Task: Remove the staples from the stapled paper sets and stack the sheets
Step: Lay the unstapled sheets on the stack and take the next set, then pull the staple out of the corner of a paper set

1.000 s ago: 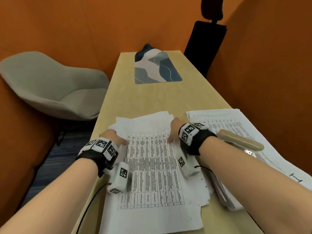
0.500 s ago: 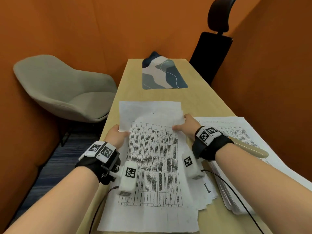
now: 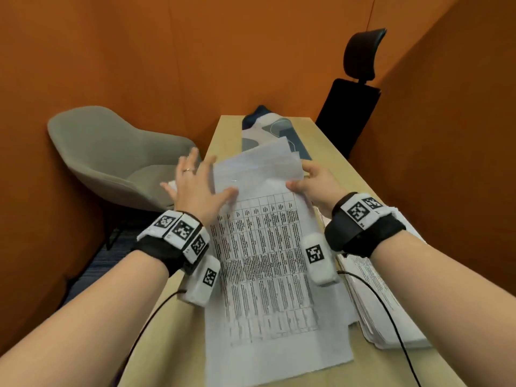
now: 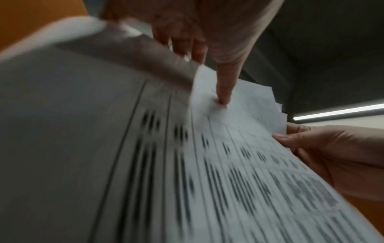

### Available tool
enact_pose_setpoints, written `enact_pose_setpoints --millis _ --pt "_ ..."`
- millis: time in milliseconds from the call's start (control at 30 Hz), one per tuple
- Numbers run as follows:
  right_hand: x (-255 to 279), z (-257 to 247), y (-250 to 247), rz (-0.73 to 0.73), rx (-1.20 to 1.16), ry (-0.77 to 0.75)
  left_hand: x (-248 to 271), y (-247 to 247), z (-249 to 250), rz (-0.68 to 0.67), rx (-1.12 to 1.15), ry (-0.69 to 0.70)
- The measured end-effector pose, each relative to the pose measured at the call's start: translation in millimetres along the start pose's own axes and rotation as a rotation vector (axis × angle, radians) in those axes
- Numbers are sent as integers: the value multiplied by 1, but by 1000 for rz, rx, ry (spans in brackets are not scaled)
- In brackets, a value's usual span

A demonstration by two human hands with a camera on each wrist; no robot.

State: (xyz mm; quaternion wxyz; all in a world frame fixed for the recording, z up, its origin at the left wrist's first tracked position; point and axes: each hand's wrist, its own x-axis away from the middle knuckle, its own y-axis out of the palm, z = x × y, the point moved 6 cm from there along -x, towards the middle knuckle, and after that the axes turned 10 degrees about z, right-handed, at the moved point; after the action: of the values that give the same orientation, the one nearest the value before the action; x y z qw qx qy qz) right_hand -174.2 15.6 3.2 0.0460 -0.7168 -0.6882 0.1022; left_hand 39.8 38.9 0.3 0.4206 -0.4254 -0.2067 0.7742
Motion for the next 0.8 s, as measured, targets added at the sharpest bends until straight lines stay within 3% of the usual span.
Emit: enact_pose_setpoints --millis 200,300,467,633,800 --pt "18 -22 -2 -114 15 -49 -1 -22 14 -141 402 -44" --pt "27 -12 -10 -203 201 -43 8 -23 10 -260 483 -101" --pt "48 31 -40 -516 690 163 9 -35 -19 -273 554 -238" --pt "42 36 -94 -311 824 273 24 -9 -37 -231 560 -342" --pt "24 65 -129 -189 1407 267 69 50 -24 -315 385 -366"
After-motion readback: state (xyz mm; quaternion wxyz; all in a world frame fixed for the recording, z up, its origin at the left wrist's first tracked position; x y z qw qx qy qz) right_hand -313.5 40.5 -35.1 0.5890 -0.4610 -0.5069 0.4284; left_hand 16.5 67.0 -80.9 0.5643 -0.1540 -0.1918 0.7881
